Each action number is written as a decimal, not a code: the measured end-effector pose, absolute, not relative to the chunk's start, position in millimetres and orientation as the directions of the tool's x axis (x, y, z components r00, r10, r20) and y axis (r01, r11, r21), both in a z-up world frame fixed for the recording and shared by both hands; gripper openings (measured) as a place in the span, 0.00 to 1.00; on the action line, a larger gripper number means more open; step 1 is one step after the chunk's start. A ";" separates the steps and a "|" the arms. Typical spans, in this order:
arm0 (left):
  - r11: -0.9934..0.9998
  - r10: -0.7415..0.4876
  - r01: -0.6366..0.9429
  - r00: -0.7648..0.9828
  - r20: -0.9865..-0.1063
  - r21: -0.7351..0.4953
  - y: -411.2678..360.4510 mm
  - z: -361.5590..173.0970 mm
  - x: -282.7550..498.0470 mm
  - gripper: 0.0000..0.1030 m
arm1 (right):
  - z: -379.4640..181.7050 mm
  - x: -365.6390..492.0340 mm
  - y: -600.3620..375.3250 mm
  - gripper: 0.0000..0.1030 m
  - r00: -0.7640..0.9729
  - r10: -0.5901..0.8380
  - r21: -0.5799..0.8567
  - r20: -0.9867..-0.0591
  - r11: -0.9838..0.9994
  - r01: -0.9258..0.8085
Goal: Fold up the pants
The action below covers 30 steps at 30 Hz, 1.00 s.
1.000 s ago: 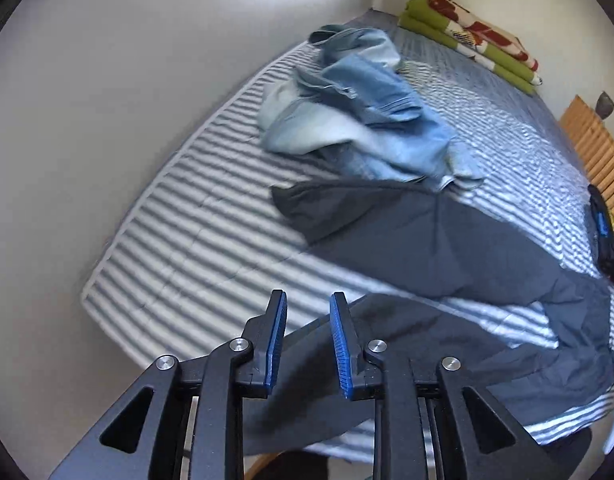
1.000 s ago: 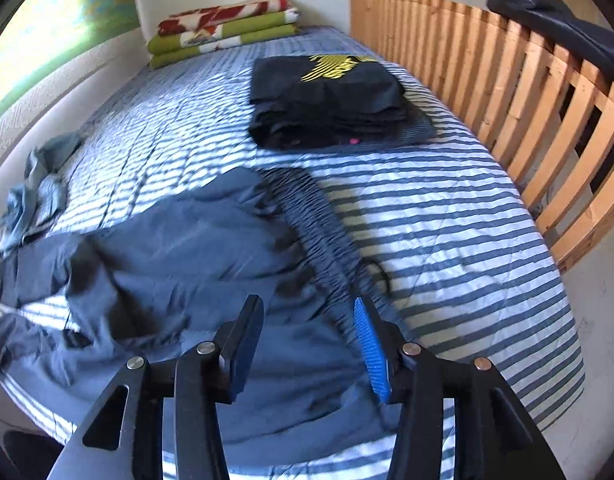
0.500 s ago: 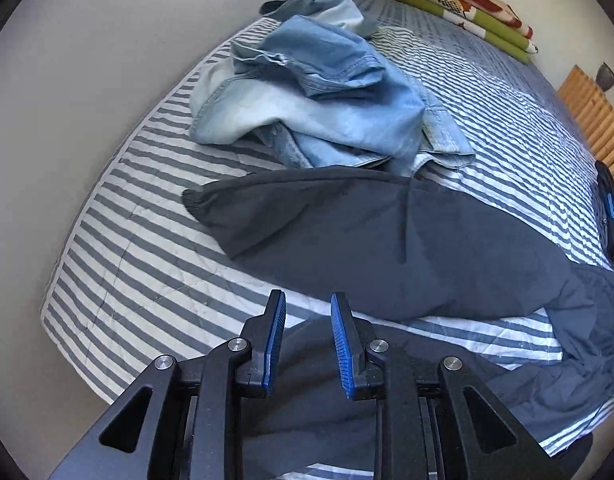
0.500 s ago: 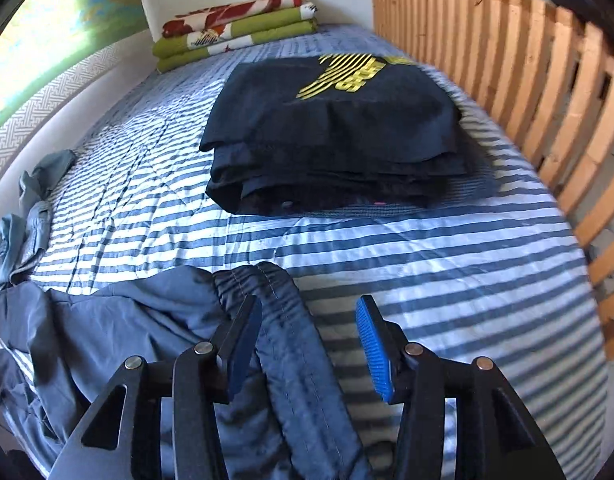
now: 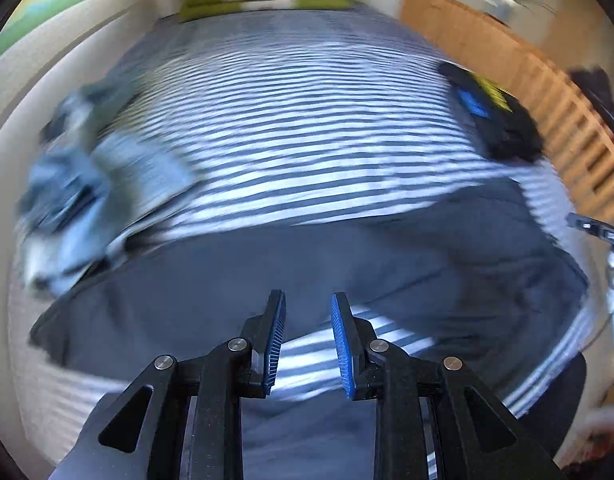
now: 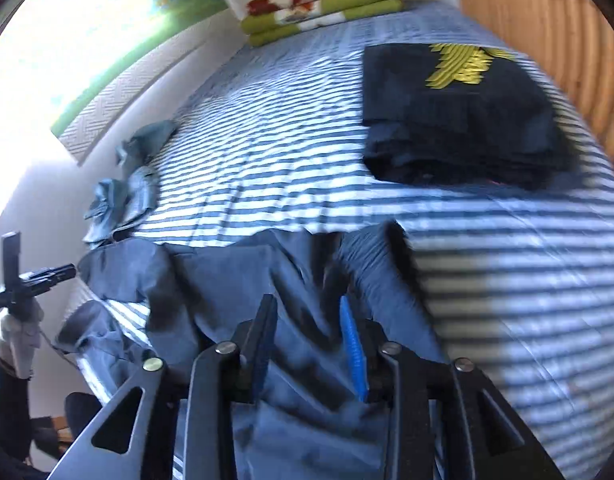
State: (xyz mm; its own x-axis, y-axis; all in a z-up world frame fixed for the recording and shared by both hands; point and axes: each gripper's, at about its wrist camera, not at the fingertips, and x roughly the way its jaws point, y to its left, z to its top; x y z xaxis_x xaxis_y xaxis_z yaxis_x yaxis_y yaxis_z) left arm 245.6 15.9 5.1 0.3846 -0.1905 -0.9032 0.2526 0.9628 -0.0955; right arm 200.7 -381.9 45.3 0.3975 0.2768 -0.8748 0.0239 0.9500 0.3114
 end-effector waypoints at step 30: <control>0.726 -0.274 0.685 0.208 -0.939 -0.060 -292.4 -72.9 327.3 0.04 | 0.8 41.0 -486.9 0.36 0.430 0.198 0.401 -0.881 0.793 0.458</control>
